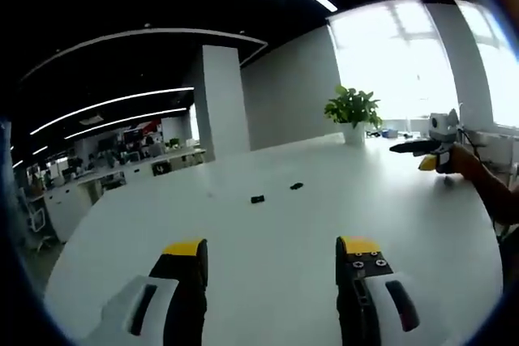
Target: Snap the two parts of the plastic buckle together until the buckle closes and remains connected.
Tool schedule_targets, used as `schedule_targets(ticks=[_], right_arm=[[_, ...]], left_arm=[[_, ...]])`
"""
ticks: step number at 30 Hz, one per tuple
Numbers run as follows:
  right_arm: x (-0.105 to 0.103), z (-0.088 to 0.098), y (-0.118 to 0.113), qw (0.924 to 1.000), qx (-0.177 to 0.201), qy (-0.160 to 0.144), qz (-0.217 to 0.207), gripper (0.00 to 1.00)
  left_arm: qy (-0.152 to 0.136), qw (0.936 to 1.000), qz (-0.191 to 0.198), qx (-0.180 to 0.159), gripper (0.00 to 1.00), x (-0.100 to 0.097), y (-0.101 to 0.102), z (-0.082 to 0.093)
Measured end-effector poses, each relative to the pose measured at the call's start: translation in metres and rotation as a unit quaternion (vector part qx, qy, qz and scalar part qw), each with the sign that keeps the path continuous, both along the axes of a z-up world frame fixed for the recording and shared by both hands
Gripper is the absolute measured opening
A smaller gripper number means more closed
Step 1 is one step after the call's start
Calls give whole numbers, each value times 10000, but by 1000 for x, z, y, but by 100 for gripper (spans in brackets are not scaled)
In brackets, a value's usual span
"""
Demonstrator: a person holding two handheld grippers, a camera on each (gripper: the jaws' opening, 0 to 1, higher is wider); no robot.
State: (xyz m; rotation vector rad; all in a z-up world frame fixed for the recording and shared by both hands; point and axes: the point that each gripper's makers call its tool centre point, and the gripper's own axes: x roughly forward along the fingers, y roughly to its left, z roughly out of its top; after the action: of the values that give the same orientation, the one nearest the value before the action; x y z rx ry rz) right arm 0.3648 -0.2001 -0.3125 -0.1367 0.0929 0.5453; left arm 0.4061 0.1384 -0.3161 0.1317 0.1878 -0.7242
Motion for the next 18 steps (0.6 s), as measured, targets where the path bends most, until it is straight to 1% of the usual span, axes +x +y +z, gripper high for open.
schedule_targets(ticks=[2, 3, 6, 8, 9, 11, 12, 15, 18], right_arm=[[0, -1, 1, 10000, -24, 14, 0, 94], [-1, -1, 1, 10000, -29, 13, 0, 94], [-3, -2, 3, 10000, -29, 27, -8, 94], [-3, -3, 3, 10000, -38, 37, -16, 95], [-4, -3, 3, 10000, -35, 36, -17, 95], [-4, -3, 4, 10000, -28, 28, -17, 95], [-4, -3, 4, 10000, -29, 32, -18, 95], [-3, -4, 3, 10000, -36, 35, -28, 95], [-3, -3, 3, 10000, -10, 35, -15, 96]], left_arm=[[47, 9999, -15, -128, 62, 0, -1, 2], [53, 9999, -11, -159, 64, -1, -2, 2], [42, 9999, -18, -157, 67, -1, -4, 2], [83, 9998, -37, -153, 76, -1, -7, -1], [188, 9994, -77, -286, 82, -2, -11, -1], [213, 9988, -101, -440, 94, -2, -14, 1], [210, 9988, -111, -436, 99, -2, -14, 1], [188, 9992, -78, -346, 99, -2, -13, -1], [199, 9992, -86, -340, 99, 0, -14, -2]])
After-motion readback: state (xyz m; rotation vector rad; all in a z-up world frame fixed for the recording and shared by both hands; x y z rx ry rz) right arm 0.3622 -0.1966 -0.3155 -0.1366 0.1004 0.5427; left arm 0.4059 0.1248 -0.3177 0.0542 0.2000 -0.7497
